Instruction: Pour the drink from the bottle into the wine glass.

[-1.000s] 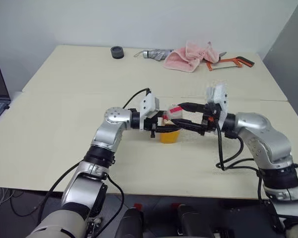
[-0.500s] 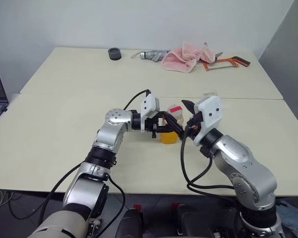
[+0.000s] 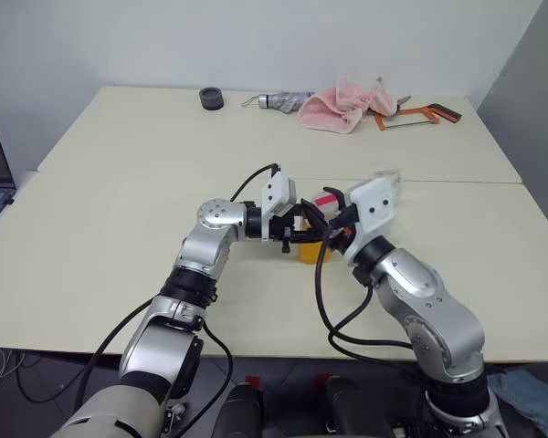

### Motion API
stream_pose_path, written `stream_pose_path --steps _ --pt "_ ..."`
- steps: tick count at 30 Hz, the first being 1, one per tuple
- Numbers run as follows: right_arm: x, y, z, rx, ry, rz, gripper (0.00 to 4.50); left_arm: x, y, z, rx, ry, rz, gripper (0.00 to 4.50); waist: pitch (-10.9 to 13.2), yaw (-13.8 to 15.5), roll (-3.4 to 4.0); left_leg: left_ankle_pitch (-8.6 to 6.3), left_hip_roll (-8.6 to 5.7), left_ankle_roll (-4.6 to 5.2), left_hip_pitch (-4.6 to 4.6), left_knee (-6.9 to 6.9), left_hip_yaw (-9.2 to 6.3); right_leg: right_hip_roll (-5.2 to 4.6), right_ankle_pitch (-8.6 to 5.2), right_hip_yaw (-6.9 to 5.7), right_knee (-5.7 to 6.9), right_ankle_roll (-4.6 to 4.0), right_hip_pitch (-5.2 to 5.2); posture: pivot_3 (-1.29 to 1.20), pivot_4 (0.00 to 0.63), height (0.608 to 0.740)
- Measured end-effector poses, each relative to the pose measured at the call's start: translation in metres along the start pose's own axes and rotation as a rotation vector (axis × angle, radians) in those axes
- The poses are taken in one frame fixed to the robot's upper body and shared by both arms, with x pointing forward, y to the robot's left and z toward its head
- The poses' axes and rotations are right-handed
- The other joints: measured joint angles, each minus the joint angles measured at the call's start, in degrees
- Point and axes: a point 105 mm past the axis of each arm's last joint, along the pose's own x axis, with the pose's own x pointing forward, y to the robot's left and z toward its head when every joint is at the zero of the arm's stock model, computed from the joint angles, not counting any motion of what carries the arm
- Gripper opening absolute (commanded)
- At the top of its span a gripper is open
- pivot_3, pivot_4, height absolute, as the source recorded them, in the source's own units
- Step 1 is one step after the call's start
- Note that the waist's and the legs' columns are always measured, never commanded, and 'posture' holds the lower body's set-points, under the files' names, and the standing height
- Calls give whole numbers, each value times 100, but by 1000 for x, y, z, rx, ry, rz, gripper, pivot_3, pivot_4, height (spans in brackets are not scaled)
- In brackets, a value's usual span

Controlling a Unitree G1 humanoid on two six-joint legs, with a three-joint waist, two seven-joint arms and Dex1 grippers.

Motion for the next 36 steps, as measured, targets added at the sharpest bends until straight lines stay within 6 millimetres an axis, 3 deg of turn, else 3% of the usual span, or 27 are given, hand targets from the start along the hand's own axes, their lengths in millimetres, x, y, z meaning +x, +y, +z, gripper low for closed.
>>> stream_pose_path --steps 5,12,15,16,22,28,36 --pt "-2 -2 -2 4 -18 105 1933 0 -1 0 1 3 -11 1819 0 -1 0 0 -2 0 0 0 0 0 0 -1 -2 0 1 0 150 740" --pt "5 -22 5 -76 125 642 1933 -3 -6 1 3 12 -55 1814 6 -31 9 -1 3 3 7 -2 2 11 0 -3 0 -3 2 0 150 740" --pt "6 -28 6 -56 180 745 1933 -1 -7 2 -7 5 -66 1806 7 -24 10 -1 7 4 2 -6 -7 11 -5 -11 -1 -11 1 0 150 740" --pt "6 -29 6 -54 179 751 1933 -1 -7 2 -7 5 -67 1806 6 -17 10 -3 7 6 1 -6 -8 10 -5 -11 -2 -12 1 0 150 740" --pt "-9 -30 -1 15 132 669 3970 -11 -3 2 2 20 -33 1800 7 9 10 -3 6 6 -6 -6 -6 -8 -5 -7 -3 -11 -2 0 150 740" --pt "-24 -17 15 -66 15 476 3985 -14 -1 1 1 24 -14 1800 7 7 10 -2 -2 5 -3 -1 -5 -5 -6 -6 2 -7 -1 0 150 740" --pt "-15 -6 18 -90 -43 283 3985 -12 -2 1 0 21 -19 1800 7 2 11 -1 -1 3 -1 0 -3 0 -6 -4 6 -7 -2 0 150 740"
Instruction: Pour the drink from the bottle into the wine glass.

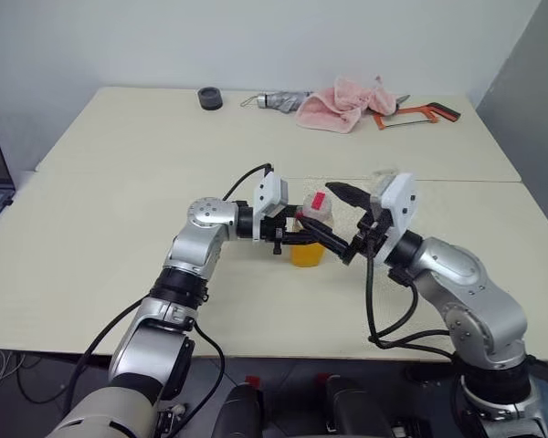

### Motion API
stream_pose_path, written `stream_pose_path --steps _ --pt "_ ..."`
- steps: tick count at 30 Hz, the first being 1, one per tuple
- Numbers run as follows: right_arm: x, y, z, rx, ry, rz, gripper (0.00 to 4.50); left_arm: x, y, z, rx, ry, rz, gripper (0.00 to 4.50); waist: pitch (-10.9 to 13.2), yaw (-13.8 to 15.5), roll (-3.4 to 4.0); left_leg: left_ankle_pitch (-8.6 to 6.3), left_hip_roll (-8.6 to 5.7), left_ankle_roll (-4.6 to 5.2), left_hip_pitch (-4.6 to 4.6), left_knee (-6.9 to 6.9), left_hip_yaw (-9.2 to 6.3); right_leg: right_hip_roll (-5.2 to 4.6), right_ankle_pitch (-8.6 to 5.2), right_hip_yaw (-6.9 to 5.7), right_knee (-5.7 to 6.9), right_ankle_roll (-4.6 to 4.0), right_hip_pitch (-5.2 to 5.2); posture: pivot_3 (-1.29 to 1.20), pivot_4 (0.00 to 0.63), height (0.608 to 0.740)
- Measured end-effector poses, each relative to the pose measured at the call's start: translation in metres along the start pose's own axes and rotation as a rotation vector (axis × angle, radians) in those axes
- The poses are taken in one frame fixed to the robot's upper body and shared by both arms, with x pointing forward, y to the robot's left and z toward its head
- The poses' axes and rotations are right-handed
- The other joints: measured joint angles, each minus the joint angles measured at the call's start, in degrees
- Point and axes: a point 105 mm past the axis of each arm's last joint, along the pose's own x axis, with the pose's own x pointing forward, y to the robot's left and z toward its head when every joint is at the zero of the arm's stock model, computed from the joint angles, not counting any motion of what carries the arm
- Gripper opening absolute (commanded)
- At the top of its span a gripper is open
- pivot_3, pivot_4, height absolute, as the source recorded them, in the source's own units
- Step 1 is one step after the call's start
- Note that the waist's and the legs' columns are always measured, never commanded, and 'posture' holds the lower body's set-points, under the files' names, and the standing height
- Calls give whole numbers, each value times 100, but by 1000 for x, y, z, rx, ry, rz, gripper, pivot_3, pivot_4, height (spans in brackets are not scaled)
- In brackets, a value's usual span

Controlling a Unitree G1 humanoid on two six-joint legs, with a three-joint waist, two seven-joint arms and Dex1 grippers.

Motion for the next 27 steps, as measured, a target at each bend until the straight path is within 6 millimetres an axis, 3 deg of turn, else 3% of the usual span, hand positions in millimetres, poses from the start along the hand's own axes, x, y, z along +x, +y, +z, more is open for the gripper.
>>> stream_pose_path --steps 27 --pt "-13 -18 -7 -90 59 -50 3985 3 4 0 -12 -2 -5 1799 0 1 0 -1 0 1 -1 -1 0 0 0 0 -2 -1 0 0 150 740"
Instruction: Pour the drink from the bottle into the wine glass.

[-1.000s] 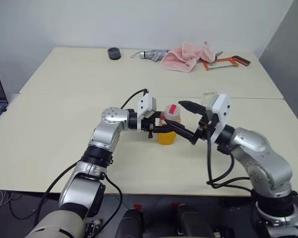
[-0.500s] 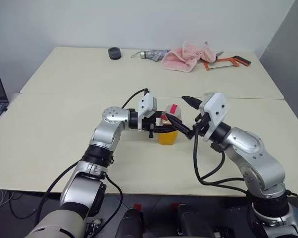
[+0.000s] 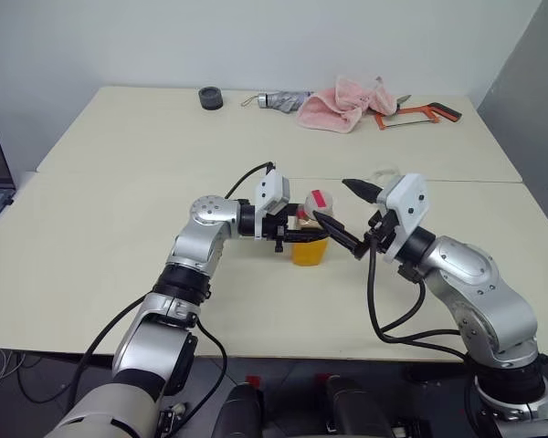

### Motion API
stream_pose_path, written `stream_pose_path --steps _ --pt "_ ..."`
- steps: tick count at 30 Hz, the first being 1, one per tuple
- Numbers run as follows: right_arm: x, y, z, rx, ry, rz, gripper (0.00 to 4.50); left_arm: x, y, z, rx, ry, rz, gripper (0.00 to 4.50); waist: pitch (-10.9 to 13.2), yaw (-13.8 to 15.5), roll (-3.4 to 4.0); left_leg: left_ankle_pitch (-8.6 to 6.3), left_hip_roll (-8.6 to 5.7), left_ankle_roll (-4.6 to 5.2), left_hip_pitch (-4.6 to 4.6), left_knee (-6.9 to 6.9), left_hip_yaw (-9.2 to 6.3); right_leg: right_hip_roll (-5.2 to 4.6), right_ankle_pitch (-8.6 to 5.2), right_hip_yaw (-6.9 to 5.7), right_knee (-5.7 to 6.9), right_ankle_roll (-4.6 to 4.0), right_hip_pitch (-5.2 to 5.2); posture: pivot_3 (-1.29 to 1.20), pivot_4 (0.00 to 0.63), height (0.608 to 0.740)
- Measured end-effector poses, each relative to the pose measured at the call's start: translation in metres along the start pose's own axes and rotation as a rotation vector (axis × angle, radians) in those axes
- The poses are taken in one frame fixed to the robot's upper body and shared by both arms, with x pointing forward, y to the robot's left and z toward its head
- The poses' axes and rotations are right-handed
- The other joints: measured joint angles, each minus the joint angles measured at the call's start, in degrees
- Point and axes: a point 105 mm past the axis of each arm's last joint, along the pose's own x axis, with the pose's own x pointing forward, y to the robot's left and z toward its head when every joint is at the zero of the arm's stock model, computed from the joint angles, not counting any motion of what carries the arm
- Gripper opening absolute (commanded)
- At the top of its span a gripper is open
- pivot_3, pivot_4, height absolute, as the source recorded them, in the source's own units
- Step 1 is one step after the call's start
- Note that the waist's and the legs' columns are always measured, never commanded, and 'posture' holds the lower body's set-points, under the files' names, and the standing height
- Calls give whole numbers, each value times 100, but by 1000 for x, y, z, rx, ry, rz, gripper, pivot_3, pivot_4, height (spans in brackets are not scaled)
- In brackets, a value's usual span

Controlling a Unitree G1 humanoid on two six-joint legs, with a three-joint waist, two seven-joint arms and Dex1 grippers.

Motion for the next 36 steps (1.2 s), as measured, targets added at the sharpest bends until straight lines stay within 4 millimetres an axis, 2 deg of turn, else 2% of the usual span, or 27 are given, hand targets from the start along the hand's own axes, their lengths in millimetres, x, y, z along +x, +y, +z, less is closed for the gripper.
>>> stream_pose_path --steps 14,36 --pt "-7 -10 0 0 6 -42 3985 -5 3 0 10 -2 18 1798 0 0 0 0 0 0 0 0 0 0 0 0 0 0 0 0 150 740" --pt "-10 -10 -5 24 27 -28 3985 -3 1 1 12 -6 4 1797 0 0 0 0 0 0 0 0 0 0 0 0 0 0 0 0 150 740"
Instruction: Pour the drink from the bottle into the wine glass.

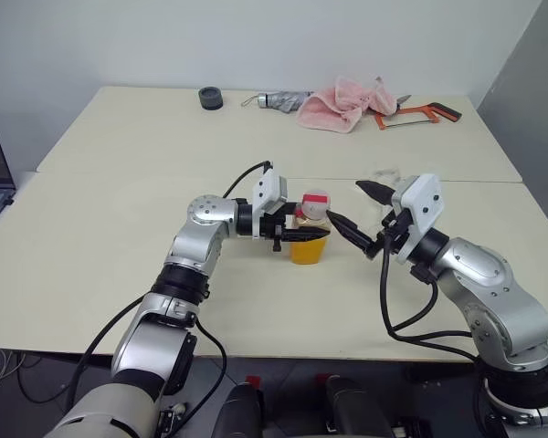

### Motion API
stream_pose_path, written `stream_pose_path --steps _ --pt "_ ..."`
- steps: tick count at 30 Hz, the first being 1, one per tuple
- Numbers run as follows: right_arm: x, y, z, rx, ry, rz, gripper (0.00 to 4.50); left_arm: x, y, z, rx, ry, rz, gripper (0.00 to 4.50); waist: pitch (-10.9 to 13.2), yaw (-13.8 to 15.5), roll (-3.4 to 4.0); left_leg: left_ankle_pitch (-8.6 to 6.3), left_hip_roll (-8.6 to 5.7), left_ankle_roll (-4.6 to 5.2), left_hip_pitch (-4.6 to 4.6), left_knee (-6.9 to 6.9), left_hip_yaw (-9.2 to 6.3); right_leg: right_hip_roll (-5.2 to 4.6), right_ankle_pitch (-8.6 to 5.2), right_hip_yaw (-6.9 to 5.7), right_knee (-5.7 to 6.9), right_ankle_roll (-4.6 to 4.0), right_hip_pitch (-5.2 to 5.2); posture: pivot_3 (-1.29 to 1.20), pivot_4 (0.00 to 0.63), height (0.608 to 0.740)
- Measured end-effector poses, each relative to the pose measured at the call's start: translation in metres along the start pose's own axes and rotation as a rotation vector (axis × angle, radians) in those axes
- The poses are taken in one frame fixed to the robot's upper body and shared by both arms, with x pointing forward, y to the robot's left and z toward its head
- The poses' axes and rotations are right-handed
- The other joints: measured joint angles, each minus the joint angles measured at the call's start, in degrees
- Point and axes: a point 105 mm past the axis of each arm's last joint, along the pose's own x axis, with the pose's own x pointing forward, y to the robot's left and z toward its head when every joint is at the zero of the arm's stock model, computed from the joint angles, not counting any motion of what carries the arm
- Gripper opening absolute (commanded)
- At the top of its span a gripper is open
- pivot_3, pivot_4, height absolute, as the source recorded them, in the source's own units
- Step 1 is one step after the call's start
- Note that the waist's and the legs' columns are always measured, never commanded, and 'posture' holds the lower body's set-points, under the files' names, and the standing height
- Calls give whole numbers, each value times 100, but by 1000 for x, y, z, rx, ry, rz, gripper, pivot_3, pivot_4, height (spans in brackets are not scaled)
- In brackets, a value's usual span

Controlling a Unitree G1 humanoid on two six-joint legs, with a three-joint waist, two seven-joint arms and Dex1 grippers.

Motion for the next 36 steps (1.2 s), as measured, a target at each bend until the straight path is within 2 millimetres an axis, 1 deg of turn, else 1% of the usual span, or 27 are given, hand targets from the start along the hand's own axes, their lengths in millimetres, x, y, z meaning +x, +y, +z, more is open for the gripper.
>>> stream_pose_path --steps 7,15,17,21,22,24,26,29,31,36 --pt "-5 -2 -6 -18 38 7 3985 1 0 0 1 -1 -2 1797 0 1 0 0 -1 0 0 0 0 0 0 0 0 0 0 0 150 740" --pt "-11 -8 -6 -42 57 11 3985 1 0 0 1 -1 -3 1797 0 2 0 0 -1 0 -1 0 0 0 0 0 0 0 0 0 150 740" --pt "-14 -9 -8 -35 72 19 3985 1 0 0 2 -1 -3 1797 0 2 0 0 -1 0 0 0 0 0 0 0 0 0 0 0 150 740" --pt "-23 -3 -18 -4 131 77 3985 1 0 0 2 -1 -3 1797 0 4 0 0 -2 0 -1 0 0 0 0 0 0 0 0 0 150 740" --pt "-26 -1 -18 12 140 97 3985 1 0 0 2 0 -2 1797 0 4 0 0 -1 0 -1 0 0 0 0 1 0 0 0 0 150 740" --pt "-29 2 -12 49 124 128 3985 1 0 0 2 0 -3 1797 0 -2 -1 0 0 0 1 0 2 0 0 2 1 0 0 0 150 740" --pt "-26 5 0 73 83 154 3985 1 0 0 2 0 -3 1797 0 -10 -1 0 1 0 2 1 2 2 0 3 2 0 0 0 150 740" --pt "-15 9 19 94 7 176 3985 2 -1 0 3 -2 -8 1797 0 -13 0 0 3 0 3 1 0 5 0 1 4 0 0 0 150 740" --pt "-6 12 26 98 -16 190 3985 2 -1 0 4 -2 -9 1797 0 -9 0 0 2 0 2 2 -1 4 0 0 4 0 1 0 150 740" --pt "9 11 15 117 23 202 3985 3 -2 0 5 -3 -16 1797 0 3 0 0 -2 1 -2 1 0 -1 0 0 -1 0 1 0 150 740"
